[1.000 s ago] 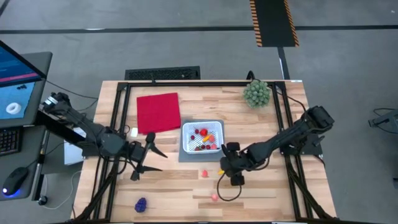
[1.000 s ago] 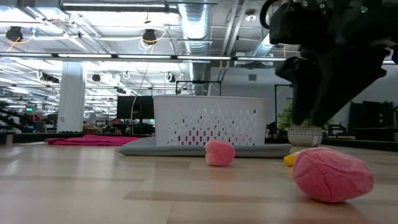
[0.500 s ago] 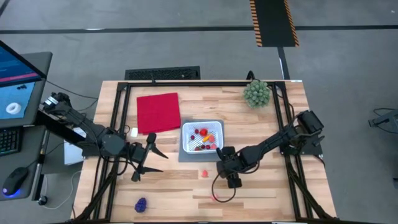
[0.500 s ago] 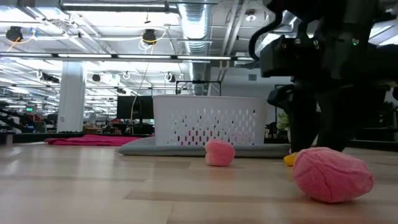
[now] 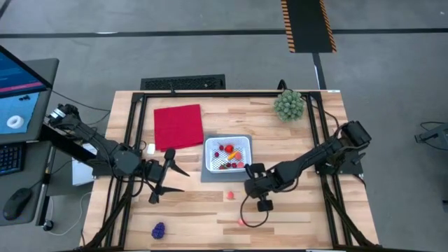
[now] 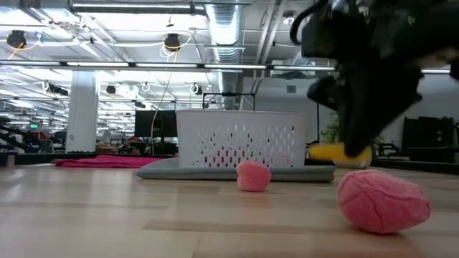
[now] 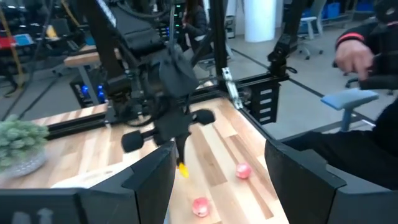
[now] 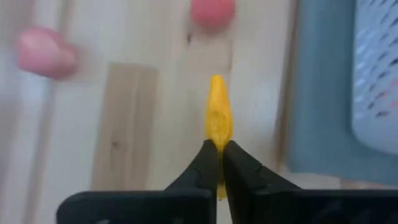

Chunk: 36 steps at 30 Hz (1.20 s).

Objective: Pick and placing Produce into tupperware
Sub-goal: Put the corn into the white basket

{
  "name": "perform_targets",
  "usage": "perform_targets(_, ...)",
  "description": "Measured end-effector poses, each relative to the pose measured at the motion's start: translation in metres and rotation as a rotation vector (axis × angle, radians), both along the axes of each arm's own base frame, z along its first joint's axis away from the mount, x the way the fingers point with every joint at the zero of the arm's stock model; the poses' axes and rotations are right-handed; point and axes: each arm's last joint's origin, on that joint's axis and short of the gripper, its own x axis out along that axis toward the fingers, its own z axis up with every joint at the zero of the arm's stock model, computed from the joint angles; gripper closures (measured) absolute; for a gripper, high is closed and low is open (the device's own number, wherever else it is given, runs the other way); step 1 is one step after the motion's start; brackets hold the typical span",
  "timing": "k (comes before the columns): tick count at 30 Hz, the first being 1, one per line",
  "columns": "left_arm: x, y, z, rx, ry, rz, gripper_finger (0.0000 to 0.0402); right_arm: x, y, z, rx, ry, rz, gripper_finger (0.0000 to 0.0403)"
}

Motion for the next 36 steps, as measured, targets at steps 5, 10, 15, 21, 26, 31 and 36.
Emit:
perform_targets(5, 0.000, 0.001, 0.002, -0.005, -0.019, 0.036, 0.0163, -0.003, -0.007, 0.026, 0.032, -0.086, -0.008, 0.0362)
perform_targets(10, 0.001, 0.001, 0.002, -0.009, -0.022, 0.037, 0.0163, -0.009, -0.018, 0.058, 0.062, -0.192, -0.020, 0.0341)
perform_targets(15, 0.001, 0.001, 0.002, -0.009, -0.022, 0.038, 0.0163, -0.019, -0.033, 0.094, 0.053, -0.341, -0.008, 0.0350)
perform_targets(21, 0.001, 0.001, 0.003, -0.009, -0.024, 0.041, 0.0163, -0.034, -0.056, 0.136, 0.057, -0.546, -0.008, 0.0354)
perform_targets(26, 0.001, 0.001, 0.003, -0.008, -0.027, 0.041, 0.0163, -0.040, -0.079, 0.166, 0.038, -0.740, -0.044, 0.0354)
perform_targets(31, 0.001, 0.001, 0.003, -0.007, -0.027, 0.041, 0.0163, -0.034, -0.104, 0.189, 0.001, -0.809, -0.112, 0.0354)
perform_targets(36, 0.001, 0.001, 0.003, -0.008, -0.027, 0.041, 0.0163, -0.014, -0.125, 0.193, 0.000, -0.734, -0.155, 0.0354)
